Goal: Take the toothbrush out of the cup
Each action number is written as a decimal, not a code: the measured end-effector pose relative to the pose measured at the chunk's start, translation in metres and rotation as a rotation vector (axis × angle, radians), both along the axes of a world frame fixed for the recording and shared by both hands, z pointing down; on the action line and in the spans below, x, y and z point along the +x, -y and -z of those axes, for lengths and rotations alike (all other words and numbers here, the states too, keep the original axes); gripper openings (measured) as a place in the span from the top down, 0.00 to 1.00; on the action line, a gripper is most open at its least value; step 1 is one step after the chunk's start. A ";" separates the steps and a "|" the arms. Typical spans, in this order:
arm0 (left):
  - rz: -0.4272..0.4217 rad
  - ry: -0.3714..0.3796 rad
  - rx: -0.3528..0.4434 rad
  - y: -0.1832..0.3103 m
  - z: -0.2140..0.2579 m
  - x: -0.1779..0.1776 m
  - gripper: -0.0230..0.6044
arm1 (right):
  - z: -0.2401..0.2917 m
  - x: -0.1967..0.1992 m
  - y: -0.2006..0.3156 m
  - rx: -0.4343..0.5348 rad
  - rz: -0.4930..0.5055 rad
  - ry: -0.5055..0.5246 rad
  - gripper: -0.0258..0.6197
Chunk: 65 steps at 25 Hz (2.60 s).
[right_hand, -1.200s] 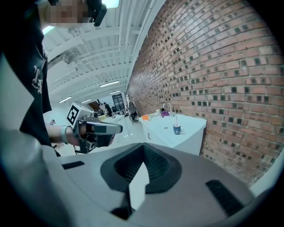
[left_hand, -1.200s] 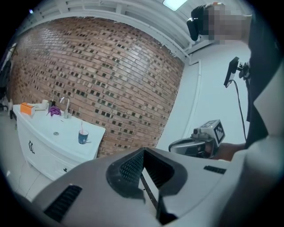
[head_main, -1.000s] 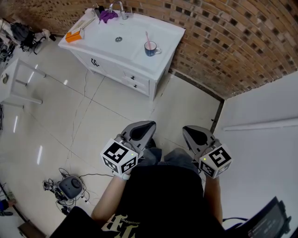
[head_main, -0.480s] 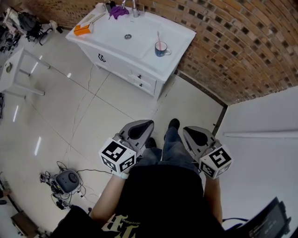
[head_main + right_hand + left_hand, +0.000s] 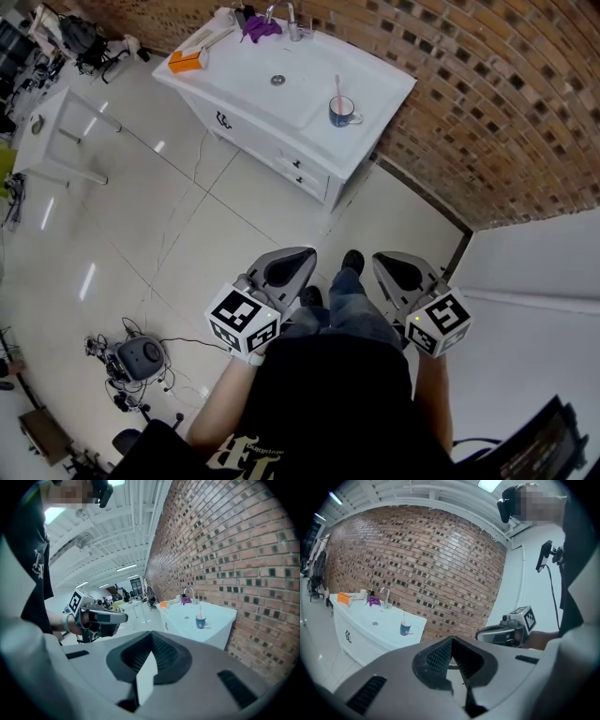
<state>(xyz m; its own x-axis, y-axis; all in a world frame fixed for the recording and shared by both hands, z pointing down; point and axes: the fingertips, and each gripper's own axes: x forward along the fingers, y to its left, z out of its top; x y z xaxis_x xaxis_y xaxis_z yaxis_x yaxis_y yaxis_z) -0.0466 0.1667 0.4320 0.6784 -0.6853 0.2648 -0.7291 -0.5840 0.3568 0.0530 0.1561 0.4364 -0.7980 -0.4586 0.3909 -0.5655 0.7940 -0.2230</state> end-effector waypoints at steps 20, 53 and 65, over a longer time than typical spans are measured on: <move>0.103 0.075 -0.013 0.111 0.011 0.042 0.97 | -0.003 0.056 0.139 -0.010 0.063 0.055 0.98; 0.053 0.056 0.010 0.190 0.017 0.100 0.97 | -0.009 0.118 0.218 -0.026 0.002 0.062 0.98; 0.066 0.017 0.011 0.219 0.016 0.051 0.97 | -0.001 0.054 0.250 -0.009 0.047 0.037 0.98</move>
